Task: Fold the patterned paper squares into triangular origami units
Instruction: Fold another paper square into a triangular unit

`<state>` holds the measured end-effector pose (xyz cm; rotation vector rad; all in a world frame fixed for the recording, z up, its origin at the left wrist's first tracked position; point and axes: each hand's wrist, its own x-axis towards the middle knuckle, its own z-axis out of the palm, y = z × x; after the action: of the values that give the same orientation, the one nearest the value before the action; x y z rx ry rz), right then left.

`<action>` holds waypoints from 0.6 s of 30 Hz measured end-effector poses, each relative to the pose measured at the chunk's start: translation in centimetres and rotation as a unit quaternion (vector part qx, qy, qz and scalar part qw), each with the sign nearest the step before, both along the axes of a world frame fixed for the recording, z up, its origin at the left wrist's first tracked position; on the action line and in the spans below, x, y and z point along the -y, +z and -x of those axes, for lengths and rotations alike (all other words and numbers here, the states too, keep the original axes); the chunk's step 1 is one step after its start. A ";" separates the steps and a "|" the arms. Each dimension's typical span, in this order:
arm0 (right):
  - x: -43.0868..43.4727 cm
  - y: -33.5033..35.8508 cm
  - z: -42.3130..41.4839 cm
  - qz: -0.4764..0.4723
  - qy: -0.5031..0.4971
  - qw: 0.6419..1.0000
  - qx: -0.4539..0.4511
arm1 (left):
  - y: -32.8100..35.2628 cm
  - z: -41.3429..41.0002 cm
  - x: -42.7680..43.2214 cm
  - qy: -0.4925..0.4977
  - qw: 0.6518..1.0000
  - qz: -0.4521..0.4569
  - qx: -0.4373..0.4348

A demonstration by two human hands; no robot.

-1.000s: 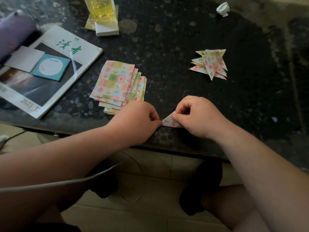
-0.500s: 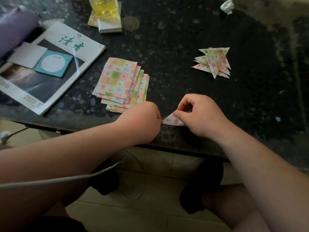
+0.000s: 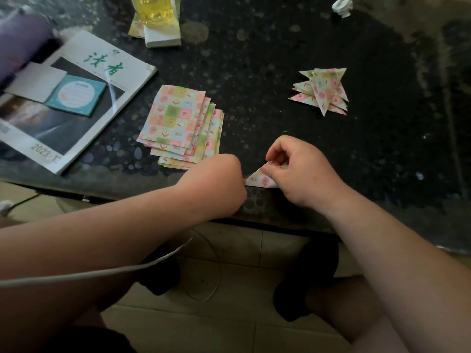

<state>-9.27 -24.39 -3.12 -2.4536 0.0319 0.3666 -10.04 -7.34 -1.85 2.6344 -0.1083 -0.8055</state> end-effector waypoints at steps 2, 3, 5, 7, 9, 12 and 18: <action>0.0 0.0 0.0 -0.002 -0.003 1.000 0.002 | 0.2 0.0 0.2 -0.006 1.000 -0.006 -0.005; 0.0 0.0 0.0 -0.004 -0.005 1.000 0.003 | 0.3 0.0 0.2 -0.007 1.000 -0.009 -0.005; -0.1 0.0 0.0 -0.007 -0.008 1.000 0.004 | 0.4 0.0 0.3 -0.007 1.000 -0.012 -0.005; -0.1 0.0 0.0 -0.008 -0.009 1.000 0.006 | 0.5 0.0 0.2 -0.004 1.000 -0.013 -0.003; 0.0 -0.1 0.0 -0.006 -0.009 1.000 0.007 | 0.6 0.2 0.2 -0.014 0.999 -0.024 0.020; 0.0 -0.1 -0.1 -0.010 -0.008 1.000 0.005 | 0.8 1.2 0.0 -0.091 0.987 -0.058 0.116; 0.0 -0.1 -0.1 -0.016 0.001 1.000 0.007 | -0.4 5.3 0.3 -0.292 0.919 -0.097 0.247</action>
<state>-9.15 -24.43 -3.22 -2.4245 0.0189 0.3485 -15.38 -7.68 -2.26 2.9698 -1.0374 -0.2888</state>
